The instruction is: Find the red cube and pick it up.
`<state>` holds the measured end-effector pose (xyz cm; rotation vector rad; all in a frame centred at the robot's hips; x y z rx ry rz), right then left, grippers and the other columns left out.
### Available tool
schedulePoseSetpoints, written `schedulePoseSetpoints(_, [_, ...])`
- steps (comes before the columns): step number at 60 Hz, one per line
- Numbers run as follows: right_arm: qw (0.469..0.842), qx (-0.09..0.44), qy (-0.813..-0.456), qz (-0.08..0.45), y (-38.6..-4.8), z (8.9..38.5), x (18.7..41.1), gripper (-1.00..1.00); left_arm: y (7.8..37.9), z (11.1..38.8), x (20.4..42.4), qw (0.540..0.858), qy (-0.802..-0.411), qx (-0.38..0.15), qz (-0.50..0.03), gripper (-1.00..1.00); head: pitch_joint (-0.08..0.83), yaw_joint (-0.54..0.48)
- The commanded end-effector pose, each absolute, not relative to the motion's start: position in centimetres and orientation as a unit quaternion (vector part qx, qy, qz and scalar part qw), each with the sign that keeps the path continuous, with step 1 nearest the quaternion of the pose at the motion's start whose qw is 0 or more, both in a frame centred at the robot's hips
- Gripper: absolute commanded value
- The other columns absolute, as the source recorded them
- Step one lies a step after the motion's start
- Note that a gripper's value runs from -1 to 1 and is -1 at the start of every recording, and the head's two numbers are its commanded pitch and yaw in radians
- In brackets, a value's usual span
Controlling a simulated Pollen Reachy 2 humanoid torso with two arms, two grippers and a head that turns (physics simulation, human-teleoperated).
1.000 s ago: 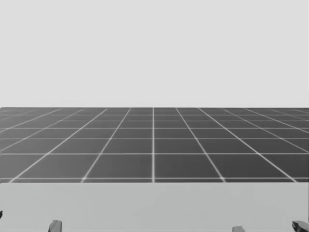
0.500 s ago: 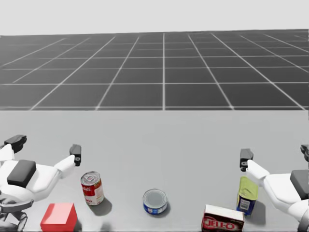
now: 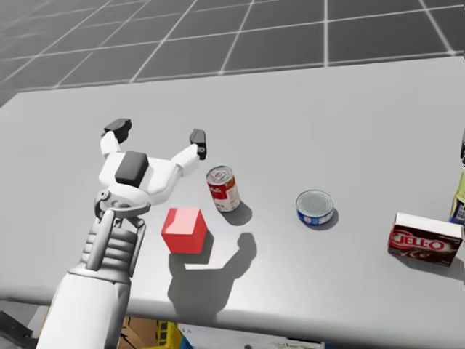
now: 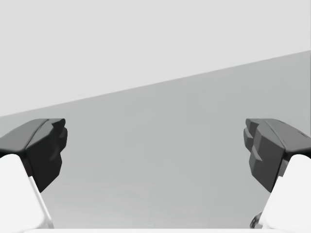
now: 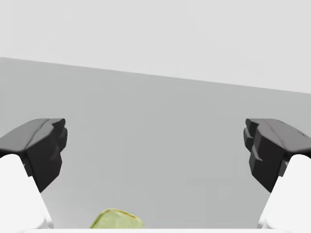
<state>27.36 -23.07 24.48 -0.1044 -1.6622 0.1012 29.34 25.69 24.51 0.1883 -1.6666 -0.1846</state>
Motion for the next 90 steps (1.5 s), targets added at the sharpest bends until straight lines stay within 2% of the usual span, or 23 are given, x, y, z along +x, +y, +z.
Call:
schedulePoseSetpoints(1, [0.675,-0.042,-0.735,0.047,-22.9,24.4,27.3,-1.0,25.6,24.4,29.4,0.667,-0.736,0.084,-0.082,-1.0,0.639,0.33])
schedulePoseSetpoints(14, [0.677,-0.037,-0.733,0.052,-22.7,24.2,27.3,-1.0,25.6,24.4,29.4,0.671,-0.733,0.079,-0.081,-1.0,0.714,0.38])
schedulePoseSetpoints(30, [0.68,-0.033,-0.731,0.053,-22.6,24.2,27.3,-1.0,25.6,24.5,29.5,0.674,-0.731,0.071,-0.081,-1.0,0.739,0.42])
schedulePoseSetpoints(37, [0.681,-0.034,-0.73,0.052,-22.5,24.1,27.3,-1.0,25.7,24.7,29.3,0.685,-0.723,0.051,-0.073,-1.0,0.732,0.42])
schedulePoseSetpoints(45, [0.681,-0.035,-0.73,0.05,-22.5,24.2,27.2,-1.0,25.4,25.5,28.1,0.72,-0.691,0.027,-0.055,-1.0,0.713,0.42])
schedulePoseSetpoints(52, [0.68,-0.037,-0.731,0.051,-22.5,24.2,27.2,-1.0,24.7,25.5,26.8,0.734,-0.676,0.024,-0.059,-1.0,0.711,0.42])
schedulePoseSetpoints(59, [0.679,-0.039,-0.731,0.05,-22.5,24.2,27.2,-1.0,24.3,24.8,24.3,0.756,-0.651,-0.014,-0.069,-1.0,0.714,0.43])
schedulePoseSetpoints(65, [0.679,-0.039,-0.732,0.049,-22.5,24.1,27.2,-1.0,24.7,24.2,22.7,0.767,-0.638,-0.034,-0.057,-1.0,0.717,0.44])
schedulePoseSetpoints(70, [0.678,-0.04,-0.732,0.048,-22.5,24.1,27.2,-1.0,25.0,23.6,21.2,0.766,-0.64,-0.013,-0.05,-1.0,0.717,0.44])
schedulePoseSetpoints(79, [0.677,-0.039,-0.734,0.048,-22.4,24.1,27.2,-1.0,24.8,21.4,18.9,0.785,-0.617,-0.018,-0.047,-1.0,0.719,0.44])
schedulePoseSetpoints(90, [0.674,-0.037,-0.736,0.049,-22.5,24.2,27.2,-1.0,24.2,18.0,18.9,0.813,-0.58,-0.042,-0.011,-1.0,0.719,0.45])
